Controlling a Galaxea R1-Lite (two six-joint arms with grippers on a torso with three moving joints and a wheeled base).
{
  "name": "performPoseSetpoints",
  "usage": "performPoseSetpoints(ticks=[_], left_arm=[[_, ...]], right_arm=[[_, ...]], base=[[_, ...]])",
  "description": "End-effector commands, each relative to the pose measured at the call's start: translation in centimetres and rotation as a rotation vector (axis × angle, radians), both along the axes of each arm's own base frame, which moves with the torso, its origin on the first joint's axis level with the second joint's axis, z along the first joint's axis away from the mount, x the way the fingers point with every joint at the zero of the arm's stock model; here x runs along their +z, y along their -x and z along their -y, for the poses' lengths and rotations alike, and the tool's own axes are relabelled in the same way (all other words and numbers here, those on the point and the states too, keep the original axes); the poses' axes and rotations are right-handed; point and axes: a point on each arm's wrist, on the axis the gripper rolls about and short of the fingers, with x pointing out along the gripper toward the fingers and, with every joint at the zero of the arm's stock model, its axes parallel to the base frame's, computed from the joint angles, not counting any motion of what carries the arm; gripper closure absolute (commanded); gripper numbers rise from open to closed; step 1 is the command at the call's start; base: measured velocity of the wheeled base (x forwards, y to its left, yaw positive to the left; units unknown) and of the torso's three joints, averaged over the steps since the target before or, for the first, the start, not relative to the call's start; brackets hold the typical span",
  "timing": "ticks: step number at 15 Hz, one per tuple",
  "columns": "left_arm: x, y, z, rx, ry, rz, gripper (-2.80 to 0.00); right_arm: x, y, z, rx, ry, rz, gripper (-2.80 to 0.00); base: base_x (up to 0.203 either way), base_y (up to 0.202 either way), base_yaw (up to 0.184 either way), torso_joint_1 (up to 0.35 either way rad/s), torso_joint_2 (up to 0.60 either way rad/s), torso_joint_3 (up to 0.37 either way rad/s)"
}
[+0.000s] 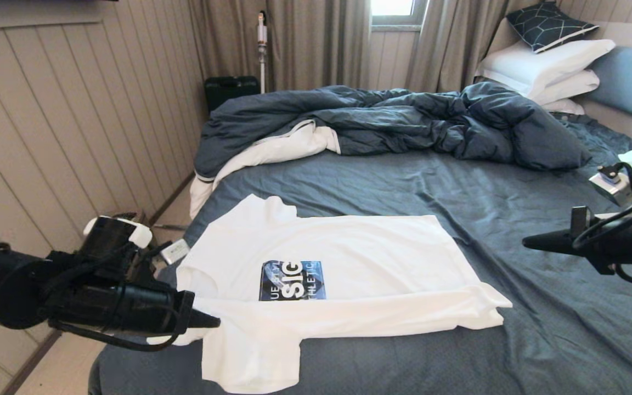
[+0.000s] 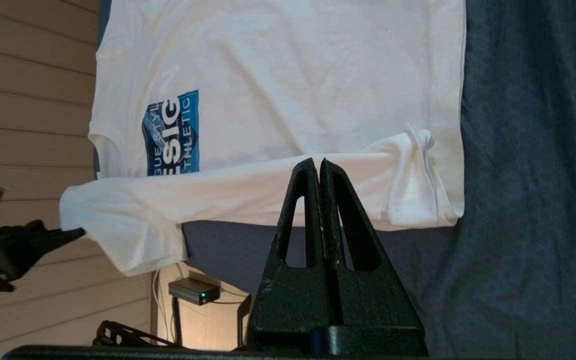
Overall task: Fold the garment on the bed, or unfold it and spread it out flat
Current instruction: Fold the white T-shirt
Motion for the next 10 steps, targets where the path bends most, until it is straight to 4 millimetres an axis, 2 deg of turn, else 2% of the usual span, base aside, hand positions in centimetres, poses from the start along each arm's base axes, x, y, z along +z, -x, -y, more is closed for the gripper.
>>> performPoseSetpoints(ticks=[1, 4, 6, 10], left_arm=[[3.0, -0.2, 0.1, -0.014, 0.037, 0.019, 0.00], [2.0, -1.3, 0.8, -0.025, 0.036, -0.017, 0.00], [0.9, -2.7, 1.2, -0.009, 0.036, -0.061, 0.00], [0.2, -4.4, 1.5, 0.005, 0.040, -0.046, 0.00]], right_arm=[[-0.2, 0.0, 0.0, 0.003, -0.005, -0.005, 0.00], [-0.3, 0.1, -0.1, 0.008, -0.009, -0.010, 0.00], [-0.4, 0.1, -0.2, 0.012, -0.010, -0.013, 0.00], [-0.3, 0.1, -1.0, 0.047, 0.003, 0.001, 0.00]], base=[[0.000, 0.000, 0.000, 0.000, 0.00, 0.000], [0.000, 0.000, 0.000, 0.000, 0.00, 0.000], [0.000, 0.000, 0.000, 0.000, 0.00, 0.000], [0.000, 0.000, 0.000, 0.000, 0.00, 0.000]])
